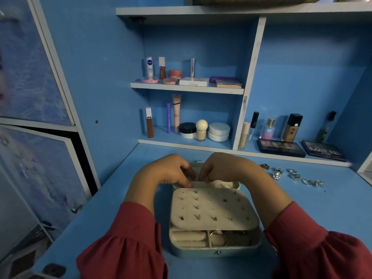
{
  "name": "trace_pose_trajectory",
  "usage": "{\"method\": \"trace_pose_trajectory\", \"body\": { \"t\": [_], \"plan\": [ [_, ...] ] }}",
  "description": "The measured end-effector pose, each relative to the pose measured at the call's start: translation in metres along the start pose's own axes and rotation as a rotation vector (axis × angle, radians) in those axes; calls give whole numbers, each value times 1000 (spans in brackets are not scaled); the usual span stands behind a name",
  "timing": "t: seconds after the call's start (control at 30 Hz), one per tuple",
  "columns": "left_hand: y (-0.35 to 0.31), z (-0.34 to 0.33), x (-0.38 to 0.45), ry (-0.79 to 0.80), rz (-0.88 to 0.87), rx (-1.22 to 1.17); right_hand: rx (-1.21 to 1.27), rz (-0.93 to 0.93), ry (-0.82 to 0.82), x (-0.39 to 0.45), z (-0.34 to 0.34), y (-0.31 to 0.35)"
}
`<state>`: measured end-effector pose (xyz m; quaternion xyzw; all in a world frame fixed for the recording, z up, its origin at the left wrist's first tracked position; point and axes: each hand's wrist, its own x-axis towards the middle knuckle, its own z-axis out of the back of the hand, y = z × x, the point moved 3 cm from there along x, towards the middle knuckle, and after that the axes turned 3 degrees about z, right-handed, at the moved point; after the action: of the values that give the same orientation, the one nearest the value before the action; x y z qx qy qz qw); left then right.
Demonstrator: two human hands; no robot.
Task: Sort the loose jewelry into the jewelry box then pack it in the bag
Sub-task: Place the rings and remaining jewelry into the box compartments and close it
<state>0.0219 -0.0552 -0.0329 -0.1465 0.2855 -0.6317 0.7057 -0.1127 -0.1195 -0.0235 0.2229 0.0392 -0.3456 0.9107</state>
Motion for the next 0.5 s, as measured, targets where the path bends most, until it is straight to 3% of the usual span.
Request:
{"method": "trace_pose_trajectory", "body": {
  "t": [0.1, 0.5],
  "plan": [
    [4, 5, -2, -38, 1, -39, -12, -3, -67, -1, 1, -1],
    [14, 8, -3, -36, 92, -9, 56, 115, -11, 7, -20, 6]
  ]
}}
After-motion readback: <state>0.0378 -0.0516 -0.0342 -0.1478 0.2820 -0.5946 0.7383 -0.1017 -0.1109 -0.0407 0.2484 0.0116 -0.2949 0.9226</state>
